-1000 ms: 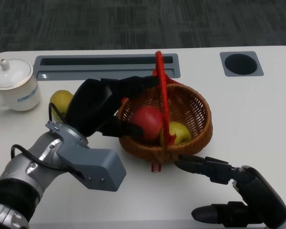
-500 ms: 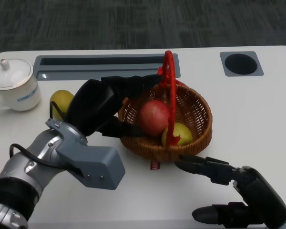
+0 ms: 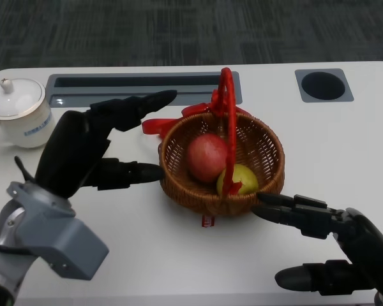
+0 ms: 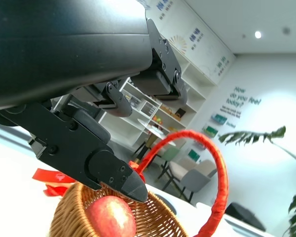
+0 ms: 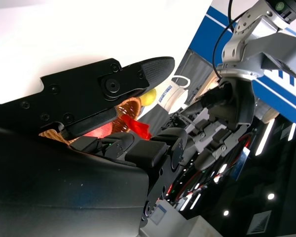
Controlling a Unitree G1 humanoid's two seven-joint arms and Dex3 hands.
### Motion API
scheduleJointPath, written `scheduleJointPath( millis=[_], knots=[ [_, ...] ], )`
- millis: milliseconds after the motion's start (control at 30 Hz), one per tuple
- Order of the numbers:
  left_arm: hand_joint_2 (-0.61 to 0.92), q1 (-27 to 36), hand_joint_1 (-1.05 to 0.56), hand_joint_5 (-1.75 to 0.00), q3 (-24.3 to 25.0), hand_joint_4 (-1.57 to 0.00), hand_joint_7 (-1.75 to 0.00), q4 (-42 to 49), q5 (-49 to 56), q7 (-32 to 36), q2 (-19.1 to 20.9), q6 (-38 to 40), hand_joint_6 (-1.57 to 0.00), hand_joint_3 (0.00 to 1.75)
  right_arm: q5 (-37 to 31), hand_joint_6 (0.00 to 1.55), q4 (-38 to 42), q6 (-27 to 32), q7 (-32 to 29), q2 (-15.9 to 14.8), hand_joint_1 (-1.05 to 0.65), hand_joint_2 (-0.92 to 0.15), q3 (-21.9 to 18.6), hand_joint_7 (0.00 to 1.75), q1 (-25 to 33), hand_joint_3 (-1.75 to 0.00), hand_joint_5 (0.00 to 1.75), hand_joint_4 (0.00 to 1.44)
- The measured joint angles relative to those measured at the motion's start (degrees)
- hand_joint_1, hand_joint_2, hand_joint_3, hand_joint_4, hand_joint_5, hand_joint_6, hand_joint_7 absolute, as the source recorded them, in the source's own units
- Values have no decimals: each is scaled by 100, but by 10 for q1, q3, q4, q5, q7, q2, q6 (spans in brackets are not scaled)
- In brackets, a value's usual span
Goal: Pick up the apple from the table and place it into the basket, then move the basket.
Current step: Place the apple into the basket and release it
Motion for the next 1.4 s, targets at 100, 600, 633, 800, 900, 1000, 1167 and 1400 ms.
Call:
scheduleJointPath(
  millis=[100, 600, 633, 800, 900, 1000, 1167, 1400],
  knots=[
    [71, 34, -53, -4, 17, -81, -5, -19, -35, -27, 6, -10, -76, 1, 0, 61, -15, 3, 3, -18, -60, -92, -2, 0, 0, -1, 0, 49],
    [70, 96, -50, -3, 34, -95, -2, -2, -207, -213, 10, -81, -86, 1, -64, 60, 29, 25, 2, -93, -61, -92, -33, 0, -101, -1, 0, 51],
    [71, 98, -51, -2, 34, -95, -1, 0, -220, -231, 10, -82, -85, 1, -69, 59, 45, 23, 1, -96, -61, -92, -33, 0, -113, -1, 0, 51],
    [70, 113, -54, -2, 41, -97, 0, 1, -239, -274, 9, -83, -79, 0, -105, 57, 124, 4, -13, -104, -62, -92, -27, 0, -167, -1, 1, 50],
    [68, 119, -51, -2, 47, -98, 0, 1, -234, -277, 5, -83, -79, 0, -135, 57, 172, -10, -27, -107, -62, -91, -18, 0, -199, -1, 1, 51],
    [69, 121, -51, -2, 53, -98, -1, 0, -230, -278, -1, -83, -81, 0, -177, 57, 214, -21, -52, -109, -65, -92, -6, 1, -232, -1, 1, 52],
    [69, 122, -50, -2, 62, -100, -2, -1, -220, -278, -11, -84, -83, 0, -253, 56, 261, -11, -94, -115, -67, -92, 27, 0, -280, -3, 0, 51],
    [68, 122, -48, -2, 65, -101, -2, -1, -209, -278, -21, -85, -87, 0, -323, 59, 312, 28, -158, -119, -63, -86, 76, 1, -339, 0, 0, 51]
  ],
)
